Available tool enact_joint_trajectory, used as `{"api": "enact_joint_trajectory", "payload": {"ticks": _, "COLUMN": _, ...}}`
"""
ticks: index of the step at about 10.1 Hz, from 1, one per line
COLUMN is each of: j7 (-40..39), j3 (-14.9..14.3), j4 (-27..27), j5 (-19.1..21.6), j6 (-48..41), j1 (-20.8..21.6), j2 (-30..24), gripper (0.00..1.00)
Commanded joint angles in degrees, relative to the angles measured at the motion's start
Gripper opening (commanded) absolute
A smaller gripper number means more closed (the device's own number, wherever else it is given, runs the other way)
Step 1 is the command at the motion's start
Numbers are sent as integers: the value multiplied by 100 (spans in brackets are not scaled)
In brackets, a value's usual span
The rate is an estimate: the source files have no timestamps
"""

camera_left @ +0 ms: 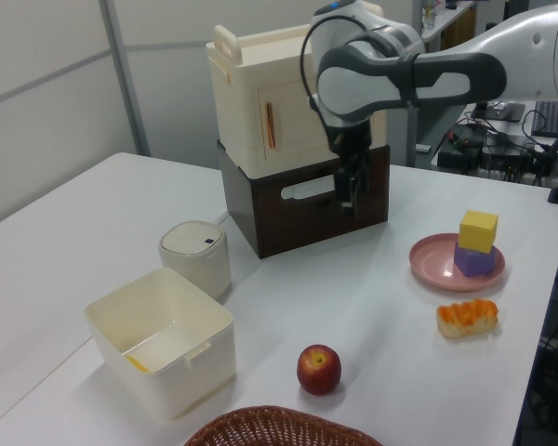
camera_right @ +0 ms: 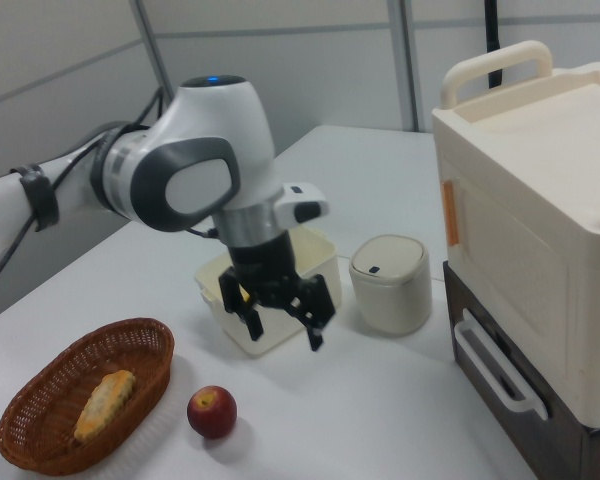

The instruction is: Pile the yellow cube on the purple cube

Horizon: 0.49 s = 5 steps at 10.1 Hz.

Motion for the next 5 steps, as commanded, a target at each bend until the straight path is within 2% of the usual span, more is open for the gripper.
{"api": "enact_joint_trajectory", "payload": {"ticks": 1, "j7": 1287, "j3": -84, "j4": 93, "j5": 32, "j6": -188, "j1": 693, "j2": -19, "gripper": 100}}
{"api": "enact_joint_trajectory", "payload": {"ticks": 5, "j7": 1213, "j3": -92, "j4": 66, "j5": -11, "j6": -74, "j1": 712, "j2": 16, "gripper": 100}}
